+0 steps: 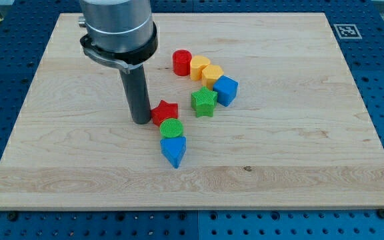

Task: Push the red circle closer to the red star

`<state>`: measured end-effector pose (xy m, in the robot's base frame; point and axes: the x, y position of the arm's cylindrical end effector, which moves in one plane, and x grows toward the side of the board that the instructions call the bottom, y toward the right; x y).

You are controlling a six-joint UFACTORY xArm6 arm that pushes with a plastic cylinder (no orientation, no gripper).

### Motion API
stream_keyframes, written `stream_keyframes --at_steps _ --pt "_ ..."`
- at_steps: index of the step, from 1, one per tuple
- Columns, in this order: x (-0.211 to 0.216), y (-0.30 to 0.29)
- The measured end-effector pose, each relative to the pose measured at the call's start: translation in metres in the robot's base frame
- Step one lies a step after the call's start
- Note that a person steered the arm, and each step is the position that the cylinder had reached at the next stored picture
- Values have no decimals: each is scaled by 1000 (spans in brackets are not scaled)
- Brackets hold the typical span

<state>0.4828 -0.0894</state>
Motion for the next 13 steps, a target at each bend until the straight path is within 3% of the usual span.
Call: stream_keyframes --at_steps 4,7,8,9,11,13 --pt "-3 11" --pt "-105 1" --pt "-120 8" --pt "-125 27" --pt "-206 67" --pt "-208 102"
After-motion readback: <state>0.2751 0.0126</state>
